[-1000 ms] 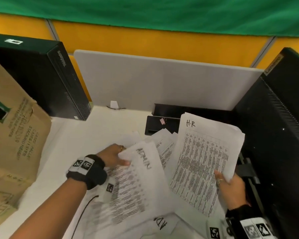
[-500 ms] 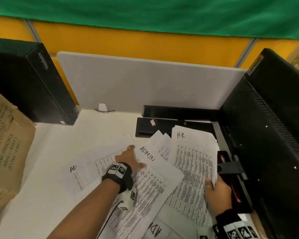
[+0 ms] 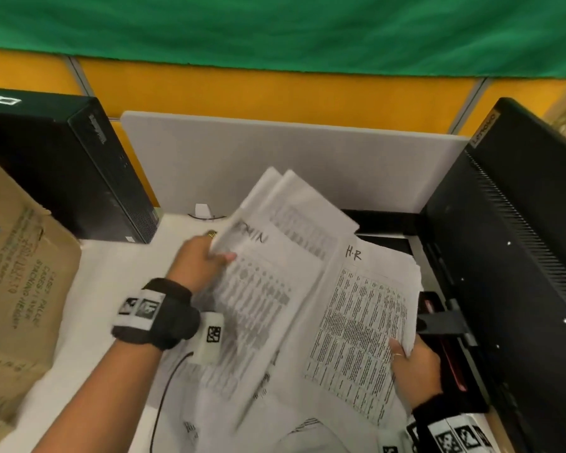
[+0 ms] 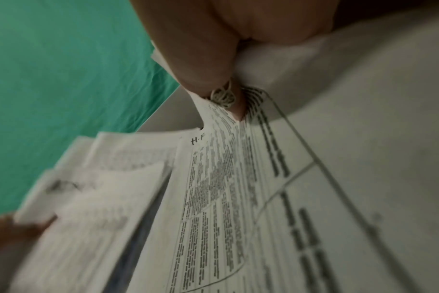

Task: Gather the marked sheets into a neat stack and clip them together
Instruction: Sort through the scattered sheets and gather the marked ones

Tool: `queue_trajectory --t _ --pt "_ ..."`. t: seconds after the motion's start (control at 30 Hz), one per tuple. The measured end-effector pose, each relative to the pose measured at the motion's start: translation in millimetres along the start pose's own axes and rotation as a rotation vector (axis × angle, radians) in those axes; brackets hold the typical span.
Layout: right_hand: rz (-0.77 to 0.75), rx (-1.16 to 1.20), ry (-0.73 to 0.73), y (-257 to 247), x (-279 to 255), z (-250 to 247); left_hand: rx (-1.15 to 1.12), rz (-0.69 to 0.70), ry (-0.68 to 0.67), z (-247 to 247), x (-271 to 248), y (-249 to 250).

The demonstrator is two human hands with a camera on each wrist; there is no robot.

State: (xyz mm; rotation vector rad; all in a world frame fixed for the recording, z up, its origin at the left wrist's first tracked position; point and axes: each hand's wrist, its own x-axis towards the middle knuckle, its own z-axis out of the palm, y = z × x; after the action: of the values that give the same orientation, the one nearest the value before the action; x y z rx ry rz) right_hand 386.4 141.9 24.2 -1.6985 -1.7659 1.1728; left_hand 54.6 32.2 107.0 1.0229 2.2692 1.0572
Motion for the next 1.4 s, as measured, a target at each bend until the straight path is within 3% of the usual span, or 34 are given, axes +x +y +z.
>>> queue_trajectory --t 0.17,0.27,0.4,0.53,0.6,0.67,0.73,0.8,0.87,0.97,1.07,1.4 --pt "-0.095 -0.069 0.06 -24 7 6 -0.363 0.088 0.116 -65 -14 34" --pt "-0.134 0.081 0.038 -43 15 7 -0.547 0.041 0.138 -66 -13 35" --pt "-0.161 0.434 -0.226 -87 11 4 -0.576 -0.019 0.126 -21 -13 34" --pt "-0.16 0.512 -0.486 -118 2 -10 -0.627 -0.034 0.007 18 -17 36" --pt "-0.223 0.656 -0.532 -132 -2 -18 -0.656 -0.023 0.092 23 -16 42" --pt "-0.328 0.742 -0.563 -143 -6 -30 -0.725 0.043 0.27 22 -20 55" --pt "-0.494 0.648 -0.568 -152 -5 -39 -0.757 0.158 0.422 22 -30 69" --pt "-0.64 0.519 -0.506 -153 -3 -39 -0.772 0.247 0.483 24 -43 79" --pt "-0.663 0.485 -0.428 -147 3 -36 -0.798 0.293 0.462 27 -56 80" --pt "-0.657 0.6 -0.62 -130 12 -35 -0.687 0.319 0.287 27 -66 65" --pt "-0.579 0.559 -0.735 -110 20 -36 -0.612 0.235 0.085 25 -61 43" --pt "-0.427 0.458 -0.546 -96 48 -5 -0.476 0.188 -0.052 32 -18 30"
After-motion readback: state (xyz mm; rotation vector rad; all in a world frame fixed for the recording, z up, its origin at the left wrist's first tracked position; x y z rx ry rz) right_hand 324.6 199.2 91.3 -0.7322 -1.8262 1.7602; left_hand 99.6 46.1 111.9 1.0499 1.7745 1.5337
